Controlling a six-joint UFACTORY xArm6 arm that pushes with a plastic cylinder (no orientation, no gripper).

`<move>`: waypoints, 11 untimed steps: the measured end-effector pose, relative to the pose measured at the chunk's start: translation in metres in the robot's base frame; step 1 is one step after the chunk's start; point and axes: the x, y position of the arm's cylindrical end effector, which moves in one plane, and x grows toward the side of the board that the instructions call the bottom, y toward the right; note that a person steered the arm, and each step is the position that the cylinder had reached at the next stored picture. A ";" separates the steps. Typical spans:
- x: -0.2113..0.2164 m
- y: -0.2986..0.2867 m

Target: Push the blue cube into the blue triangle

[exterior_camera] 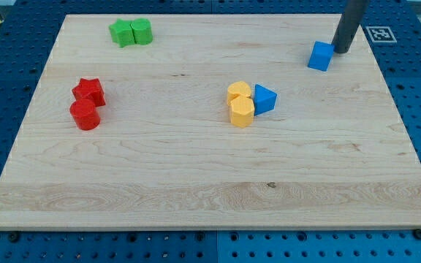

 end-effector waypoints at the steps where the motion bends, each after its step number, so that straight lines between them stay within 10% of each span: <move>1: 0.015 -0.013; 11: 0.078 -0.104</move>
